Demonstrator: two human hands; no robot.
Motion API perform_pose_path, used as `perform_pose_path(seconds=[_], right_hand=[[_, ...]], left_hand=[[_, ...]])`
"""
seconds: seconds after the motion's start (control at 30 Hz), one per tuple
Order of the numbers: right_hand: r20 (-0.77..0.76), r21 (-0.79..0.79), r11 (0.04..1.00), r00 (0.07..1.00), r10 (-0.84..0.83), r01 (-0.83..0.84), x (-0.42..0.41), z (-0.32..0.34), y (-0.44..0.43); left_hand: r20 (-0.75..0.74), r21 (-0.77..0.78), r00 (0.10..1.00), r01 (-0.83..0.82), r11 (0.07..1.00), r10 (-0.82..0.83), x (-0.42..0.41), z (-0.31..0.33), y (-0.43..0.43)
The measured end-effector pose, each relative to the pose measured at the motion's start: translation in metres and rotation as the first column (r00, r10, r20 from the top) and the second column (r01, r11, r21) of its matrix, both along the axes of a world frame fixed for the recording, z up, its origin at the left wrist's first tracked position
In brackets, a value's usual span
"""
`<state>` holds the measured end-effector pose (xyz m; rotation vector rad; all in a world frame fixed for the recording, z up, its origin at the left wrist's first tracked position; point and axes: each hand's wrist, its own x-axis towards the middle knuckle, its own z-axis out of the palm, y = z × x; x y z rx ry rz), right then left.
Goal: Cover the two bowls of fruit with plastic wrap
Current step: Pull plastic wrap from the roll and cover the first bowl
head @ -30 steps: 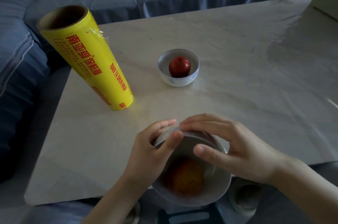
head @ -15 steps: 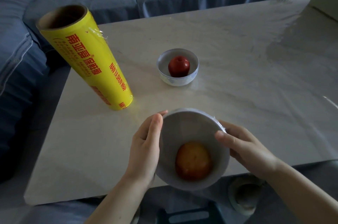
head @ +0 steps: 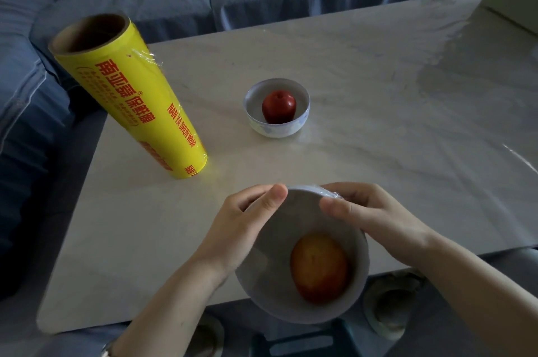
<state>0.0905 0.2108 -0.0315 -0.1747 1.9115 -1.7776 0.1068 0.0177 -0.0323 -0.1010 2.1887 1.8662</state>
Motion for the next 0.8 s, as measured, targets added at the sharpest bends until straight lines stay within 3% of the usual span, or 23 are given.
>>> perform_pose_path(seconds=[0.4,0.6,0.8], right_hand=[[-0.065,0.276,0.957,0.995,-0.073,0.089,-0.016,0.018,0.003],[0.091,0.396,0.909,0.991,0.102,-0.131,-0.024,0.021,0.008],[0.185,0.396,0.869,0.953,0.241,-0.296,-0.024,0.026,0.014]], left_hand=[[-0.113,-0.079,0.976,-0.194,0.978,0.185,0.012,-0.001,0.009],[-0.140,-0.083,0.971,-0.206,0.975,0.193,0.017,-0.006,0.008],[-0.130,-0.057,0.970,-0.215,0.975,0.206,0.022,-0.011,0.009]])
